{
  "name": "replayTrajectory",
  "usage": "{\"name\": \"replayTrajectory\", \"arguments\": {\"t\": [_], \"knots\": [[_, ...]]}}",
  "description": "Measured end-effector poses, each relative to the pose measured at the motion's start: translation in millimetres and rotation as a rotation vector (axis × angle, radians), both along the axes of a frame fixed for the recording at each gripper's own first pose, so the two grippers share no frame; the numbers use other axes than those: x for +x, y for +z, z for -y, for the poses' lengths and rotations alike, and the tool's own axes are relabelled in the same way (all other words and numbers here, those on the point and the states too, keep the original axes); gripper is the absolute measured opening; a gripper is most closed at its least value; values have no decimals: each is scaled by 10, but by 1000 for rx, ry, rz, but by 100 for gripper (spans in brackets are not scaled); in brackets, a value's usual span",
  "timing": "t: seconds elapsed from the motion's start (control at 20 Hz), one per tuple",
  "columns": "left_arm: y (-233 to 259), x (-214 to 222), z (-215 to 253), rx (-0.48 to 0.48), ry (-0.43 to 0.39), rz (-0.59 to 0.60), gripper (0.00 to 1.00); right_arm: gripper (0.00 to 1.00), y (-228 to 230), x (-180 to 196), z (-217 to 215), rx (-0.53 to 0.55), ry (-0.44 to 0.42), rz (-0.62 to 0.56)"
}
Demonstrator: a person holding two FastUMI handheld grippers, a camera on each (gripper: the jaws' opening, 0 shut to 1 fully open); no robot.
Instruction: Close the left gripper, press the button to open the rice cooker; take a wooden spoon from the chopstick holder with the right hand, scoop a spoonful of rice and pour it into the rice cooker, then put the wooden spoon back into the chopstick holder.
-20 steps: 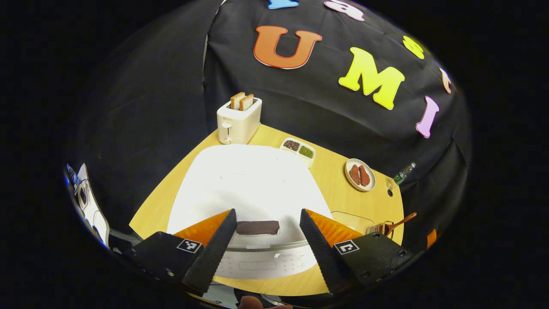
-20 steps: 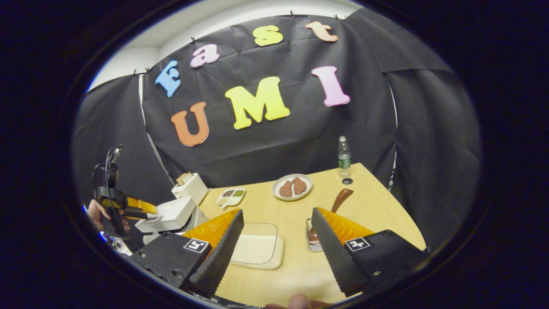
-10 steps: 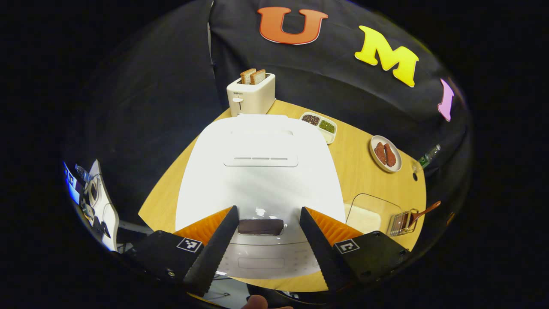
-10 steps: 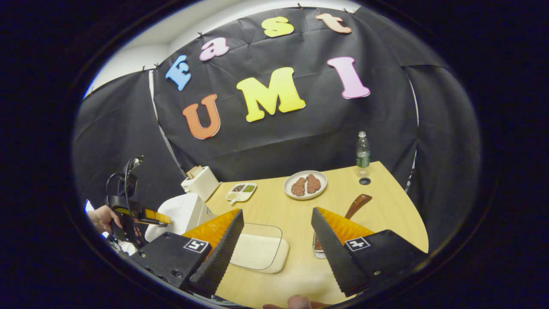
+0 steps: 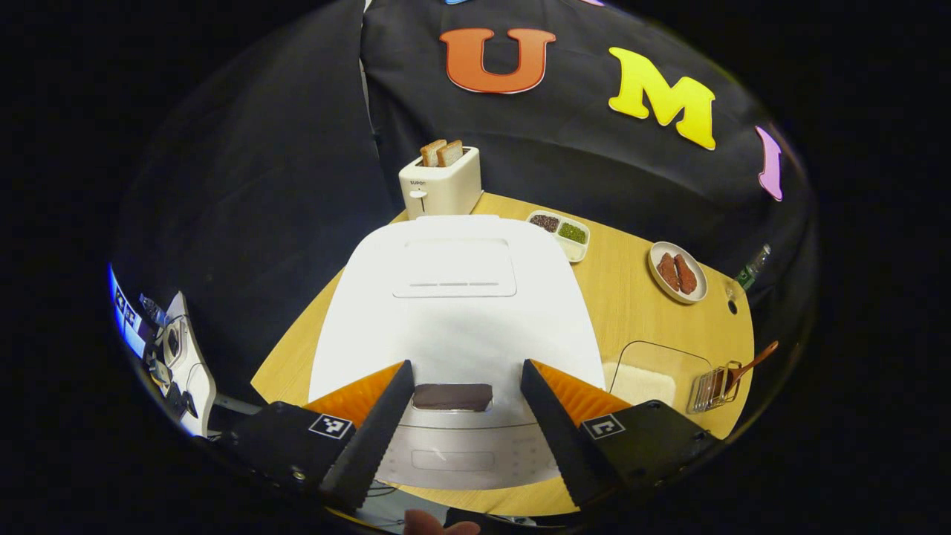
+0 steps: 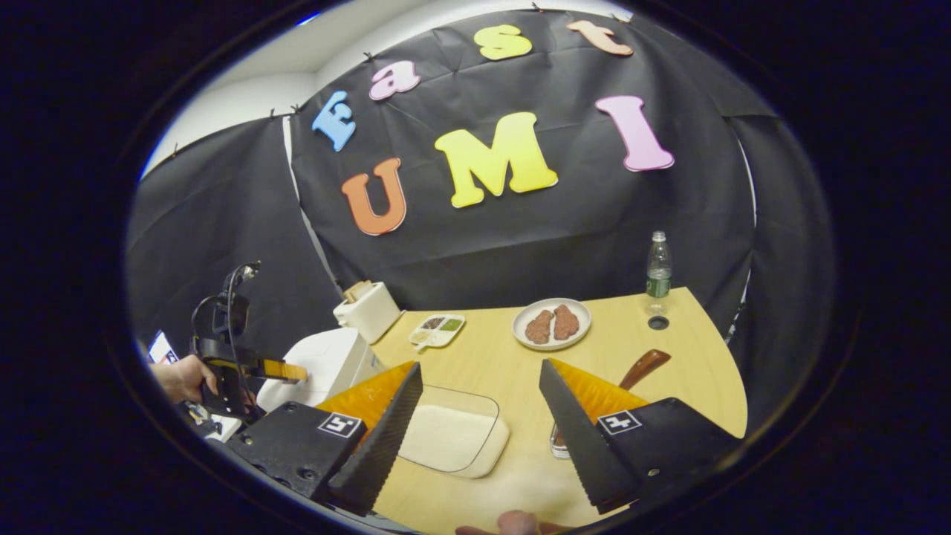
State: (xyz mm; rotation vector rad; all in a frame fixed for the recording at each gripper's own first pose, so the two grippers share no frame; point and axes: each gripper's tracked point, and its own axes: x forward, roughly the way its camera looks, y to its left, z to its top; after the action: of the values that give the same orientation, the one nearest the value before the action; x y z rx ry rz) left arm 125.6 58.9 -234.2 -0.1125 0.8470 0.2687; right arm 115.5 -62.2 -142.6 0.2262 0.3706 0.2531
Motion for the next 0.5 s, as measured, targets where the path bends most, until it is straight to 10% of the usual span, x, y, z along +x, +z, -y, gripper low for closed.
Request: {"name": "replayTrajectory", "arguments": {"t": [0.5], "knots": [[1700, -771, 382, 24, -218, 549, 93, 96, 868, -1030, -160, -125, -170, 207]]}}
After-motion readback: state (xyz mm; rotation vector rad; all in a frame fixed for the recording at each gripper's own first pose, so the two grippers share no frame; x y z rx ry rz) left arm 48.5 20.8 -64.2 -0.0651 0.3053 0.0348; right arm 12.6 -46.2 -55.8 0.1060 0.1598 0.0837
